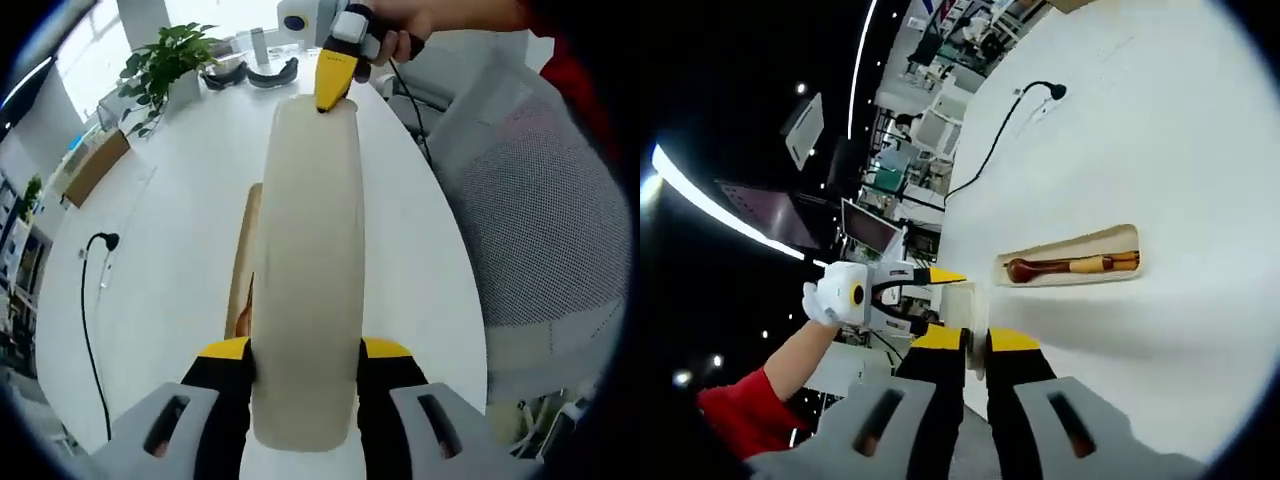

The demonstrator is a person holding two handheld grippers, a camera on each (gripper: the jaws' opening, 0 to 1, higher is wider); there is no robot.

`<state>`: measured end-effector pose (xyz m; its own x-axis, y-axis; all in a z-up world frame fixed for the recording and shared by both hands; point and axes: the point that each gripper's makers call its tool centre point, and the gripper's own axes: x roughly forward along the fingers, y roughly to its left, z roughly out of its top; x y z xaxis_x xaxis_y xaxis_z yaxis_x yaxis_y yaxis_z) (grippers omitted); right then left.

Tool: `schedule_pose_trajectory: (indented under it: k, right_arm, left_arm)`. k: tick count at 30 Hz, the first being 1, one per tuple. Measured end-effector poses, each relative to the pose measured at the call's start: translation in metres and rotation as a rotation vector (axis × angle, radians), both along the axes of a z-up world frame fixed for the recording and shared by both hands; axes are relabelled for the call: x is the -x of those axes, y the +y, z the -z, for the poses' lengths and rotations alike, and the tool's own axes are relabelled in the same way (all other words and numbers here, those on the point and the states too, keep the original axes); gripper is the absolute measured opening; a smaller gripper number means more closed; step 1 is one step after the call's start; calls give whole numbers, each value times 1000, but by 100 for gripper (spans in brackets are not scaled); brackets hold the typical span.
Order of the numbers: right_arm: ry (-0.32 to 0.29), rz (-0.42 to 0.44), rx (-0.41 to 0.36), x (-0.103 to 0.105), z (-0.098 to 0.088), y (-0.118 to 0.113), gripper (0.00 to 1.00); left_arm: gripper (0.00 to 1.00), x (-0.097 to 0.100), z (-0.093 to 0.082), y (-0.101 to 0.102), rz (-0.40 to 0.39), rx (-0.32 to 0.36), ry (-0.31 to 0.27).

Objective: Arrange the utensils inside the cutlery case until each visible utensil rests in its matching compartment.

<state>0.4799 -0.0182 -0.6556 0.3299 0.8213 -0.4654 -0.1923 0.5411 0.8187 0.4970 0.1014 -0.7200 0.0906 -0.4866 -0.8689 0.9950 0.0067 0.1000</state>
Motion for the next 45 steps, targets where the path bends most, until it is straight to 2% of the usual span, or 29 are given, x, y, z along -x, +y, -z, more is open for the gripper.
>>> schedule_pose_trajectory:
  k: [1,4,5,6,7,8,11,13,14,16,18,20,23,26,28,30,32,38,41,45]
  right_arm:
    - [6,-1,10,1,-2,-1,4]
    - [-120,-54,43,-3,-9,-2,5]
    - [-112,-54,62,-3,-5,-4,6]
    - [-124,-91,91,-1,-2,-6,7]
    - [-196,-140,133,-4,-1,-9,8]
    - [-220,-137,149,-7,-1,-12,8]
    - [-56,-90,118,-5,0,-18,9]
    - [-22,-61,125,-10,4,-22,9]
    - [-26,-62,123,-11,4,-22,9]
    - [46,-29,97,-13,3,-21,8]
    - [125,32,29,-22,1,-22,7]
    - [115,37,-4,-30,-1,-24,6]
    - [155,72,-96,-38,-7,-23,4]
    - [152,101,-99,-46,0,-28,3]
    - [154,115,-87,-38,4,-26,4]
    - [154,127,-78,-46,10,-30,4]
    - [148,145,-57,-37,14,-27,5]
    - [135,146,18,-44,32,-38,7]
    - [139,147,56,-58,46,-47,8]
    - [110,140,122,-65,60,-51,9]
  left_arm:
    - [42,-1,-2,-2,-3,5,-5]
    - [42,-4,-5,-5,-11,8,-20]
    - [42,-7,-6,-6,-10,12,-35]
    - [42,-9,-8,-7,-9,12,-42]
    - [42,-9,-10,-9,-10,13,-42]
    - [42,-9,-12,-11,-19,17,-35]
    - [42,-11,-19,-15,-13,15,-41]
    - [42,-15,-22,-19,-10,14,-43]
    - [42,-17,-21,-19,-10,-2,-36]
    - [42,-22,-20,-18,5,-36,-40]
    - [42,-26,-19,-18,9,-53,-39]
    - [41,-29,-18,-17,8,-63,-19]
    - [41,-33,-14,-16,14,-76,2]
    - [41,-38,-10,-18,14,-66,34]
    - [41,-42,-8,-21,19,-69,43]
    - [41,-47,-4,-22,36,-92,38]
    - [41,-52,0,-24,49,-109,40]
    - [41,-56,16,-34,66,-155,50]
    - [41,-56,23,-37,62,-162,55]
    - [41,-57,36,-38,46,-175,53]
